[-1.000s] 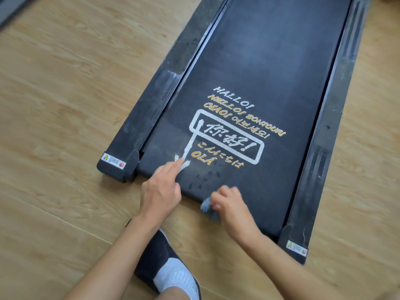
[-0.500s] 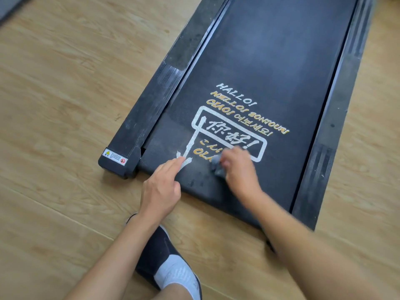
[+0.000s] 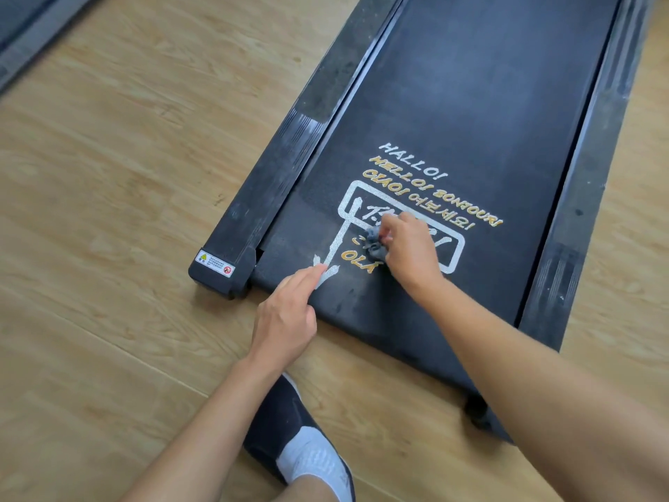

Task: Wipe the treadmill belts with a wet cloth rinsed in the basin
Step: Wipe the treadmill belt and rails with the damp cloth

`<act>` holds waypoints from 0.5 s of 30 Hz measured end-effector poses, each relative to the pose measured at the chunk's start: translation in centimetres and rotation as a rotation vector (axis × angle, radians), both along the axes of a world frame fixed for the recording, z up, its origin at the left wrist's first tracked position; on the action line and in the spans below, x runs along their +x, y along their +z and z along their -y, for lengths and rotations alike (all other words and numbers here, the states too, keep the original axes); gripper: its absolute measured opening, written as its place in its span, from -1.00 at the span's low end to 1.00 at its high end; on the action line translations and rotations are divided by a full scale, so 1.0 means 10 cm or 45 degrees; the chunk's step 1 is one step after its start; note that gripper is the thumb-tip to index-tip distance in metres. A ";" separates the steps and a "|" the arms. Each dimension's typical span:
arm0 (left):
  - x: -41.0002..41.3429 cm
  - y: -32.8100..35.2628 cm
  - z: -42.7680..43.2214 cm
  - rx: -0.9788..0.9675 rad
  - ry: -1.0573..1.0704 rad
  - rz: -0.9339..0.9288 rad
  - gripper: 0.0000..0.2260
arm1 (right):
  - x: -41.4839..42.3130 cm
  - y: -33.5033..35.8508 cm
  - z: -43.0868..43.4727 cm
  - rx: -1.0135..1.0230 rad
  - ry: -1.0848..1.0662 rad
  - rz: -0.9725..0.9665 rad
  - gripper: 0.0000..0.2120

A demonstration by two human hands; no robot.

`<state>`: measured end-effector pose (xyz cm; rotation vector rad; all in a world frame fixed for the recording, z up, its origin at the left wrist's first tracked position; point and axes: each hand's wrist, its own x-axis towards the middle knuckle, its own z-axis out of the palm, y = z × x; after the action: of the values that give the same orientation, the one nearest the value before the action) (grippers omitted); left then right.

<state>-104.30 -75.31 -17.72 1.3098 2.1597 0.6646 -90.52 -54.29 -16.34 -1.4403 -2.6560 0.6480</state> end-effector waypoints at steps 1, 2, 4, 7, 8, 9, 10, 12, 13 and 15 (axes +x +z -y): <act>0.00 0.00 -0.01 0.003 0.014 -0.002 -0.26 | 0.04 -0.01 0.28 -0.022 0.113 -0.030 -0.72; 0.00 0.00 -0.03 0.003 0.034 -0.003 -0.27 | 0.10 -0.02 0.59 -0.052 0.263 -0.017 -0.71; -0.01 -0.01 -0.05 -0.003 0.061 0.001 -0.28 | 0.21 0.00 1.05 -0.126 0.483 0.004 -0.73; -0.04 -0.01 -0.02 0.014 0.027 -0.002 -0.29 | 0.21 -0.02 0.82 -0.147 0.642 -0.012 -0.79; -0.05 -0.01 -0.01 0.026 0.004 -0.004 -0.29 | 0.18 -0.03 0.62 -0.108 0.641 -0.016 -0.82; -0.06 -0.01 0.01 0.035 -0.012 0.001 -0.29 | 0.13 -0.05 0.38 -0.052 0.575 -0.030 -0.84; -0.07 -0.01 0.01 0.040 -0.020 0.015 -0.28 | 0.07 -0.08 0.12 -0.003 0.448 -0.043 -0.86; -0.08 0.00 0.01 0.040 -0.028 0.046 -0.27 | -0.04 -0.12 -0.27 0.036 0.166 -0.065 -0.82; -0.09 0.02 0.02 0.037 -0.033 0.063 -0.27 | -0.09 -0.13 -0.32 0.047 0.061 -0.064 -0.78; -0.10 0.01 0.04 0.034 -0.046 0.110 -0.25 | -0.16 -0.10 -0.13 0.038 -0.028 -0.063 -0.79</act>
<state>-105.30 -75.71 -17.64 1.3068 2.0598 0.7243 -92.13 -52.96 -17.32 -1.4245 -2.5974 0.6311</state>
